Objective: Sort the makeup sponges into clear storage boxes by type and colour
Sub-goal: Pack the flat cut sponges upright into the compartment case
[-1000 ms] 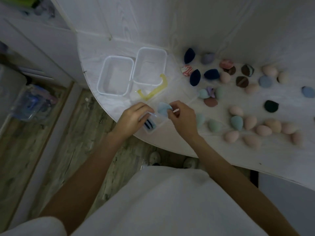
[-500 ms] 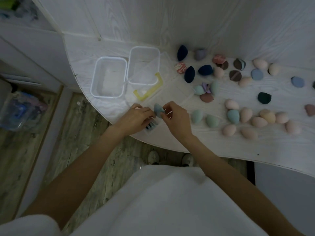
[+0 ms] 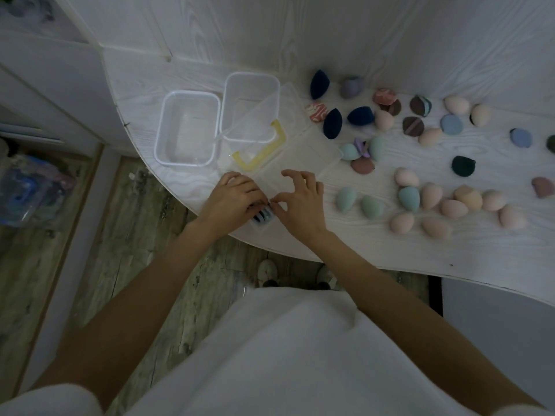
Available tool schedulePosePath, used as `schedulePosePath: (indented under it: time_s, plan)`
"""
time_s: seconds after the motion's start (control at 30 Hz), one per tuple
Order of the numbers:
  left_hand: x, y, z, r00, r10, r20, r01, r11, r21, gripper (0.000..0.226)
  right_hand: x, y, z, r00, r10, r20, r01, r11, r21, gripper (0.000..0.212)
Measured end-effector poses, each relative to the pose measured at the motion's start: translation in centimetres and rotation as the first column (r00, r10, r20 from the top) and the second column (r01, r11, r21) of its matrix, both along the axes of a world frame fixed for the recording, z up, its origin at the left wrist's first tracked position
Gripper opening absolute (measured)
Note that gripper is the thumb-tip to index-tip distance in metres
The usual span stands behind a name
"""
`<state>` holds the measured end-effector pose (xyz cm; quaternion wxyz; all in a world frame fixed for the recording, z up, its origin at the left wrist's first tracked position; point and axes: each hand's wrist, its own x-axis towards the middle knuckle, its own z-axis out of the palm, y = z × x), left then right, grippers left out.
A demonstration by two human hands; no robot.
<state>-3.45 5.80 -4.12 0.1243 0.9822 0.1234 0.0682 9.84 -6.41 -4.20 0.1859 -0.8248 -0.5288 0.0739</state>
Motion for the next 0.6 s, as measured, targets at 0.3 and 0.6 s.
schedulePosePath:
  time_s: [0.3, 0.6]
  plan:
    - [-0.2, -1.1, 0.1, 0.982, 0.105, 0.158, -0.114, 0.992, 0.050, 0.023, 0.0, -1.0, -1.0, 0.992, 0.114, 0.058, -0.111, 0.992, -0.055, 0.036]
    - [5.3, -5.2, 4.5, 0.854, 0.301, 0.425, -0.210, 0.946, -0.248, 0.025, 4.3, -3.8, 1.9, 0.957, 0.289, -0.005, -0.289, 0.957, 0.042, 0.027]
